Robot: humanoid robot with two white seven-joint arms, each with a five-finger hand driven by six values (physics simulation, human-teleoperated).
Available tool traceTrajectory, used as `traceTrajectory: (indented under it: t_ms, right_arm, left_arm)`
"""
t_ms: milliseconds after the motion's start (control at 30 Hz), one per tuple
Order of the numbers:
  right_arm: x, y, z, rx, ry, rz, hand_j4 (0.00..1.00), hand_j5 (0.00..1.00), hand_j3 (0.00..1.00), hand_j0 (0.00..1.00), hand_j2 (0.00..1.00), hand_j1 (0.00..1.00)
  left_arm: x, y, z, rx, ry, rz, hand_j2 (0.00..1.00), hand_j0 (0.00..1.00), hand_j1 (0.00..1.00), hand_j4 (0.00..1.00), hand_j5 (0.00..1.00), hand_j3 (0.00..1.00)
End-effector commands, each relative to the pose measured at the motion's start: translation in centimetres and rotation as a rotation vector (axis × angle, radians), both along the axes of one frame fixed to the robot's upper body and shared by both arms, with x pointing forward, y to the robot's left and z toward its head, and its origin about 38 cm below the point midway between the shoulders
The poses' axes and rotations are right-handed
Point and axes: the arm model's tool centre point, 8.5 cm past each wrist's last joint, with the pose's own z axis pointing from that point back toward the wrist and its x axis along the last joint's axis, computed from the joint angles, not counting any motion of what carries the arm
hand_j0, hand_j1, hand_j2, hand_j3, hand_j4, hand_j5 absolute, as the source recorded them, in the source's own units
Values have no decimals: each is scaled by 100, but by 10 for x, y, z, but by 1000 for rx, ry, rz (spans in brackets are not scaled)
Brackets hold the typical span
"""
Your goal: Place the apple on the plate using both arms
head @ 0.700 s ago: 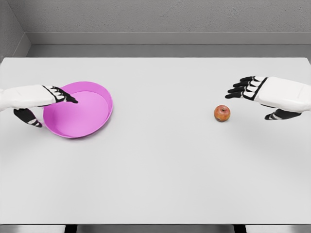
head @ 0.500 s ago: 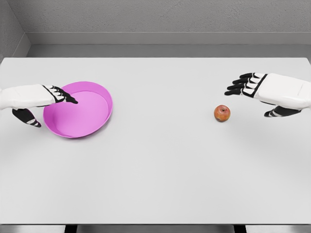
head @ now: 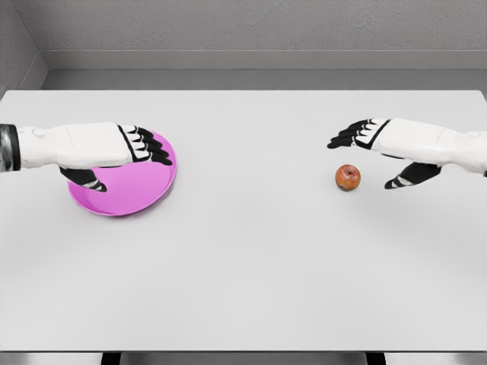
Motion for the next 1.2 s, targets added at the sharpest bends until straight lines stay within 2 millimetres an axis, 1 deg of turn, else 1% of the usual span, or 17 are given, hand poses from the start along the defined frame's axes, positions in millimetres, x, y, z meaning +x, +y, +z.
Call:
traceTrajectory:
  t_ms: [0,33,67,167,200,300,433,533,600,700,767,833,967,1000,1167]
  right_arm:
    - [7,10,-20,22,77,-51,100,100,100,100,100,100]
    - [11,7,-28,23,98,-73,100,100,100,100,100,100]
    - [14,4,-30,23,103,-88,100,100,100,100,100,100]
    - [30,9,-52,8,165,-104,100,100,100,100,100,100]
    - [31,12,-53,14,166,-102,100,100,100,100,100,100]
    - [32,10,-55,13,173,-110,100,100,100,100,100,100]
    - [35,9,-63,10,196,-133,100,100,100,100,100,100]
    - [38,5,-72,13,213,-150,100,100,100,100,100,100]
    - [40,3,-72,16,215,-160,100,100,100,100,100,100]
    - [43,-1,-78,18,230,-181,100,100,100,100,100,100]
    - [44,-3,-78,13,228,-186,100,100,100,100,100,100]
    - [49,-5,-85,4,236,-204,100,100,100,100,100,100]
    - [51,-5,-85,8,237,-208,100,100,100,100,100,100]
    - [53,-5,-83,8,231,-209,100,100,100,100,100,100]
    - [56,-4,-90,0,239,-220,100,100,100,100,100,100]
  left_arm:
    - [-5,-7,-1,2,5,-25,100,100,100,100,100,100]
    - [-5,-7,-1,1,5,-25,100,100,100,100,100,100]
    - [-5,-6,0,3,4,-24,100,100,100,100,100,100]
    - [-5,-6,0,2,3,-22,100,100,100,100,100,100]
    - [-5,-6,-1,2,4,-22,100,100,100,100,100,100]
    - [-5,-6,-1,3,6,-22,100,100,100,100,100,100]
    - [-4,-6,1,4,2,-22,100,100,100,100,100,100]
    - [-5,-6,0,4,3,-21,100,100,100,100,100,100]
    - [-4,-6,0,3,3,-22,100,100,100,100,100,100]
    - [-4,-6,0,3,3,-22,100,100,100,100,100,100]
    - [-4,-6,0,3,3,-22,100,100,100,100,100,100]
    - [-5,-6,0,1,3,-22,100,100,100,100,100,100]
    - [-5,-6,0,3,3,-21,100,100,100,100,100,100]
    - [-4,-6,1,4,1,-21,100,100,100,100,100,100]
    - [-4,-5,1,5,2,-19,100,100,100,100,100,100]
